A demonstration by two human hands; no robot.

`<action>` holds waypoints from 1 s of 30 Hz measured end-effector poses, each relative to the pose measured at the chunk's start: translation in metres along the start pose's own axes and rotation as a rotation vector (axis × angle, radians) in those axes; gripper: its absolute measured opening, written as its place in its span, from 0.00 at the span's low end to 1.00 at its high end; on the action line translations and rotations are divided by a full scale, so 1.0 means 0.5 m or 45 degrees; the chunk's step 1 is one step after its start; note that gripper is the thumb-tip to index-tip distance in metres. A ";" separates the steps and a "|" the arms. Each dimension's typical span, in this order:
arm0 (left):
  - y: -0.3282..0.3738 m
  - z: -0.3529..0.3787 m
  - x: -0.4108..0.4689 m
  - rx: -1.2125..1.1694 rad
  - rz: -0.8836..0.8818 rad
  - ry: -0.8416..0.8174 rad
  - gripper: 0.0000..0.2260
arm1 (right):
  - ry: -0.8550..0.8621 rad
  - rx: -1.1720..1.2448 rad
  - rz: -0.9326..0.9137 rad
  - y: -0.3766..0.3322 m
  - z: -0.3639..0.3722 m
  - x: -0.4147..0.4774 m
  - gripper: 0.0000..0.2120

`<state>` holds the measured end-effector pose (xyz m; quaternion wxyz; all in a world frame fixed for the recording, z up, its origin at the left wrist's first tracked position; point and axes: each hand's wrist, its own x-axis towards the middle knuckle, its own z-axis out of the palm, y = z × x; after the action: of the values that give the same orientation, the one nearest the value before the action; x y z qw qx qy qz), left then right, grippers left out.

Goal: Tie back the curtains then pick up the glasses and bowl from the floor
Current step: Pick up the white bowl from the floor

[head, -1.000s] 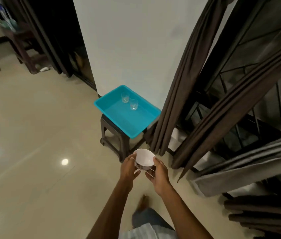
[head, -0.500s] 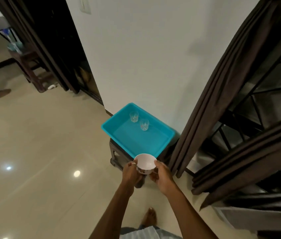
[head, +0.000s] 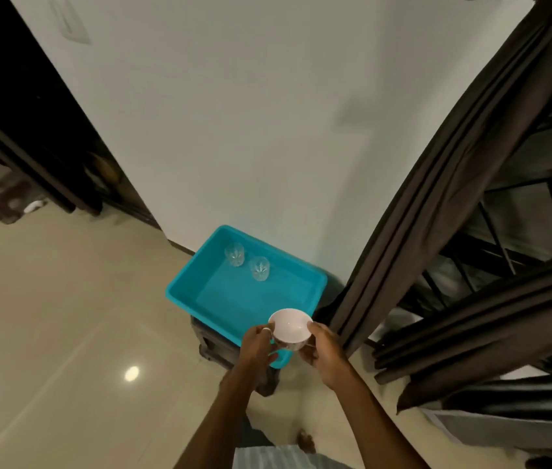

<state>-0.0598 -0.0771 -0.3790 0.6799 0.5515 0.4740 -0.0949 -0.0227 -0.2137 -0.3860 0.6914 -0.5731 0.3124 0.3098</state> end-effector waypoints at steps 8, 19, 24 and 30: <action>0.057 -0.041 0.163 0.272 0.033 -0.048 0.06 | 0.224 -0.004 0.015 -0.001 0.113 0.080 0.14; 0.141 -0.070 0.394 0.544 -0.102 -0.308 0.03 | 0.554 0.045 0.146 0.016 0.224 0.277 0.08; 0.159 -0.022 0.498 0.634 -0.135 -0.441 0.04 | 0.600 0.070 0.103 0.011 0.224 0.386 0.07; 0.139 0.024 0.600 0.687 -0.164 -0.514 0.05 | 0.613 -0.069 0.071 0.020 0.211 0.488 0.13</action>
<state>0.1519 0.0571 -0.5587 0.5823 0.6505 0.3215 -0.3666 0.1269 -0.0912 -0.5685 0.5726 -0.6399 0.4755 0.1915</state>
